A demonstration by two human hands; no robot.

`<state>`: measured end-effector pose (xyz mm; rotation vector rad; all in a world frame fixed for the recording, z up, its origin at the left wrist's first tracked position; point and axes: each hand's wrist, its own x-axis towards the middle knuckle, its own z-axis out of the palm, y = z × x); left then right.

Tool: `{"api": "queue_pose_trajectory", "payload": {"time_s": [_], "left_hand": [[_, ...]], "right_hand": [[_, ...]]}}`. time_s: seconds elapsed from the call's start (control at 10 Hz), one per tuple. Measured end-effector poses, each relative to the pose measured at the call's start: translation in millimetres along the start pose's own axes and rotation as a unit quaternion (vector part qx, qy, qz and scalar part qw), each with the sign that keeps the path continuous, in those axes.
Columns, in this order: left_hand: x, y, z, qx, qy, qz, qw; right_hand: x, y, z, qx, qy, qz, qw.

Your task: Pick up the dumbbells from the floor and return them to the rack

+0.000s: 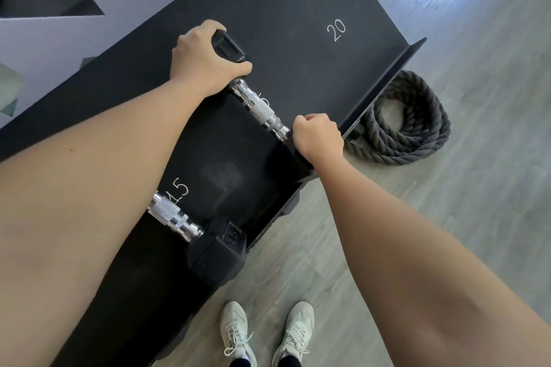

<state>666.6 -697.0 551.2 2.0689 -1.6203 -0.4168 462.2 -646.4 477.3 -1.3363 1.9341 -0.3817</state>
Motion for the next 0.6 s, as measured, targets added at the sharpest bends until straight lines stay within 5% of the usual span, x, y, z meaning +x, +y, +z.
{"api": "queue_pose_trajectory", "payload": {"time_s": [0.4, 0.6], "left_hand": [[-8, -6, -15, -0.037, -0.065, -0.003, 0.997], [-27, 5, -55, -0.061, -0.035, -0.046, 0.996]], "right_hand": [[-3, -2, -4, 0.008, -0.032, -0.005, 0.999], [-23, -46, -32, 0.069, -0.035, -0.051, 0.996]]}}
